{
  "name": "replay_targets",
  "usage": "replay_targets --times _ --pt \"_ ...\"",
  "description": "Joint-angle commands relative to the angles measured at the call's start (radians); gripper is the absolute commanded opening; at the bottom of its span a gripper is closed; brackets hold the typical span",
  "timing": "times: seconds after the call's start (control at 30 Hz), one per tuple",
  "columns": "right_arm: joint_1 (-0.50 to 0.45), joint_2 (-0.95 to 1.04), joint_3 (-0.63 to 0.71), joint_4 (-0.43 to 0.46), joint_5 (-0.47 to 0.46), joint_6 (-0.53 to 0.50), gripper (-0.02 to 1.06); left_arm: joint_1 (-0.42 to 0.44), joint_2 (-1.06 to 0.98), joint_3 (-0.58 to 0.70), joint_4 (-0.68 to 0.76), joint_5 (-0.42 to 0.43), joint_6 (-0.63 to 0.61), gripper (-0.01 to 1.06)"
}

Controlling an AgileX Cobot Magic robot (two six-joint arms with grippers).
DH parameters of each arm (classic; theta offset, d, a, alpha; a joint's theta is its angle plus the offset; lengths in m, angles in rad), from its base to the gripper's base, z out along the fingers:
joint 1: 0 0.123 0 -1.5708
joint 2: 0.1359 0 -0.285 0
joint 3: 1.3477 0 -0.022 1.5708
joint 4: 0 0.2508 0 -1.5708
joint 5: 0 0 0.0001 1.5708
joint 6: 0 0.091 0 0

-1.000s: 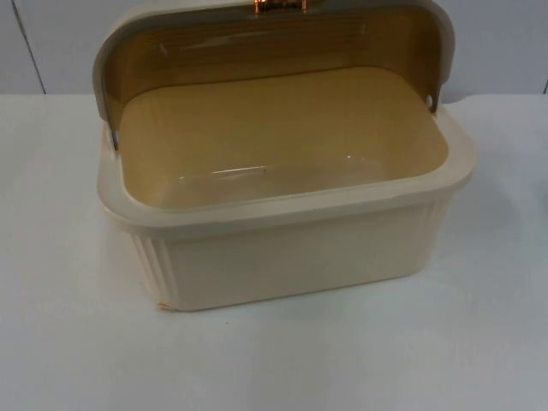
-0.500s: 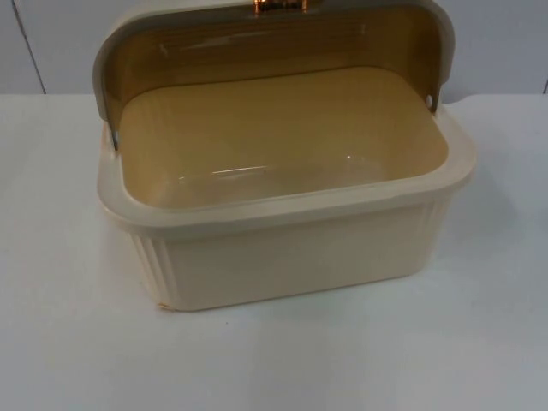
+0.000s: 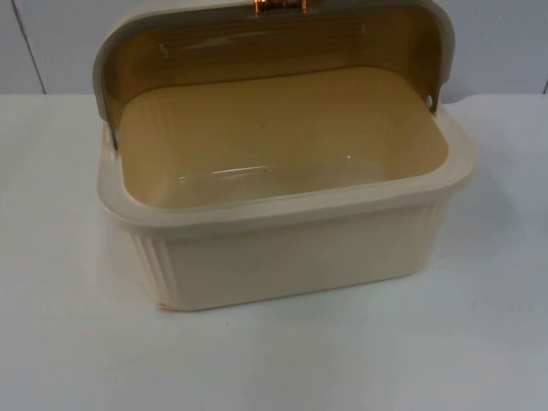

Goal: Open the box lid with the left hand, place the block into the box with the right hand, then close the box lid with the left hand.

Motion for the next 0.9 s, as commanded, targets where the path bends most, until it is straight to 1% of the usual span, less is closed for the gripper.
replay_targets --times 0.0,0.2,0.33,0.53,0.57,0.67,0.7,0.73,0.8,0.83,0.87 --pt "0.013 0.019 -0.006 0.013 0.008 -0.006 0.81 0.003 -0.001 -0.003 0.004 -0.01 0.002 1.02" --pt "0.031 0.06 -0.006 0.029 0.005 -0.01 0.8 0.003 -0.001 -0.003 0.004 -0.01 0.002 1.02" --pt "0.031 0.06 -0.006 0.029 -0.015 -0.013 0.67 0.003 -0.001 -0.003 0.004 -0.01 0.002 1.02" --pt "0.031 0.06 -0.006 0.024 -0.015 -0.013 0.66 0.003 -0.001 -0.003 0.008 -0.01 0.002 1.02" --pt "0.031 0.06 -0.006 0.024 -0.015 -0.013 0.63 0.003 -0.001 -0.003 0.01 -0.01 0.002 1.02" --pt "0.031 0.06 -0.006 0.024 -0.013 -0.013 0.44 0.003 -0.001 -0.003 0.009 -0.012 0.002 1.02" --pt "0.031 0.06 -0.006 0.024 -0.013 -0.013 0.44 0.003 -0.001 -0.003 0.009 -0.012 0.002 1.02" --pt "0.031 0.06 -0.006 0.021 -0.01 -0.013 0.34 0.003 -0.001 -0.003 0.009 -0.012 0.002 1.02" --pt "0.031 0.06 -0.006 0.021 -0.009 -0.013 0.22 0.003 -0.001 -0.003 0.009 -0.012 0.002 1.02" --pt "0.031 0.06 -0.006 0.021 -0.006 -0.013 0.17 0.003 -0.001 -0.003 0.009 -0.012 0.002 1.02" --pt "0.031 0.06 -0.006 0.021 -0.006 -0.013 0.17 0.003 -0.001 -0.003 0.009 -0.012 0.002 1.02"
